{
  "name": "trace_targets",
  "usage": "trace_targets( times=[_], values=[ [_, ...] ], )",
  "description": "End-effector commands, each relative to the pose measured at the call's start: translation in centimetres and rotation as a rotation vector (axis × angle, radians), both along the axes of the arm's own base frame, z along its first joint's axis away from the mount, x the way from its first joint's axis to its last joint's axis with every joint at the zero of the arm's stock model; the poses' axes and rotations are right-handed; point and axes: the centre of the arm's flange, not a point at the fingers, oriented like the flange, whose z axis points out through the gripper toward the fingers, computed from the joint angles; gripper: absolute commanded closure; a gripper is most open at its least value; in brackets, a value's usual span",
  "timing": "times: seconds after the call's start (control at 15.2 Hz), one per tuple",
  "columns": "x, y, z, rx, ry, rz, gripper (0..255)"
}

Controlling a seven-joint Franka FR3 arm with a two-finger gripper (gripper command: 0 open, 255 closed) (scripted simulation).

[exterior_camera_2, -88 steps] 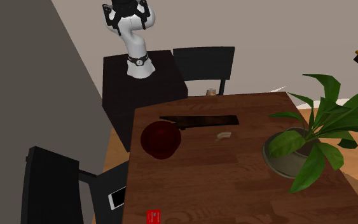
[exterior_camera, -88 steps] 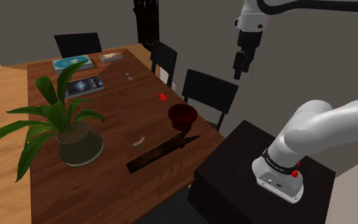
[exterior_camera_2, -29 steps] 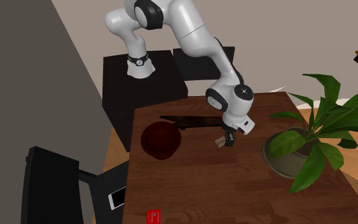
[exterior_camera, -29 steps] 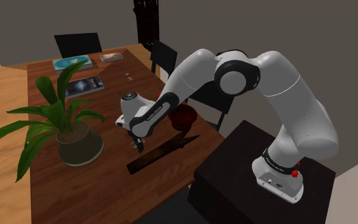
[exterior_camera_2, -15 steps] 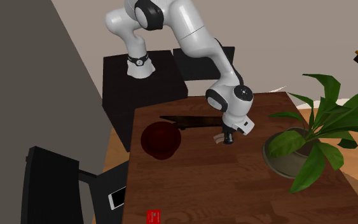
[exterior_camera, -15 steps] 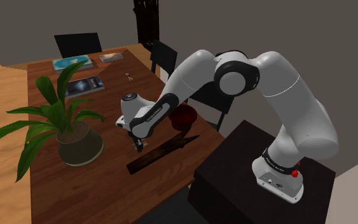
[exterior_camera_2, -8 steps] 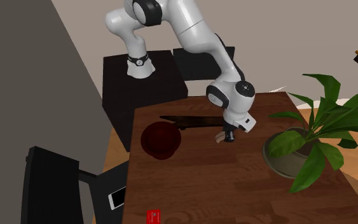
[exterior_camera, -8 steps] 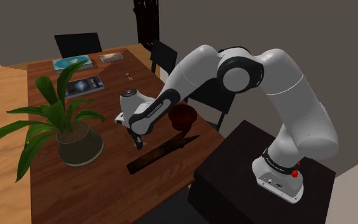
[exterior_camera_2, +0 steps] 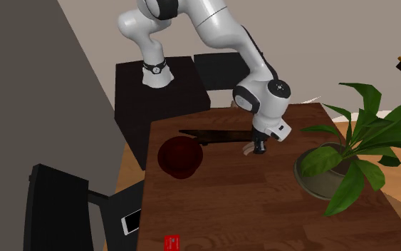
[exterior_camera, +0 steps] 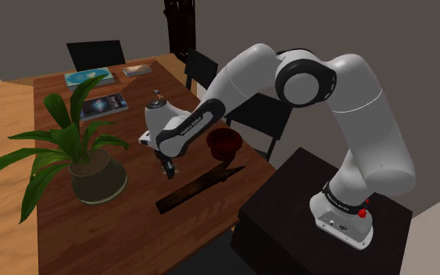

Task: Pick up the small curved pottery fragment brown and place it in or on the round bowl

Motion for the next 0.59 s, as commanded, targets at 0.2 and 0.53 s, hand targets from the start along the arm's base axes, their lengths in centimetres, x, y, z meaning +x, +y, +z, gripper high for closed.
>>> trace_targets(
  times=[0.2,0.53],
  values=[
    [0.1,0.0,2.7,0.0,0.0,0.0,255],
    [0.1,0.0,5.4,0.0,0.0,0.0,255]
  ],
)
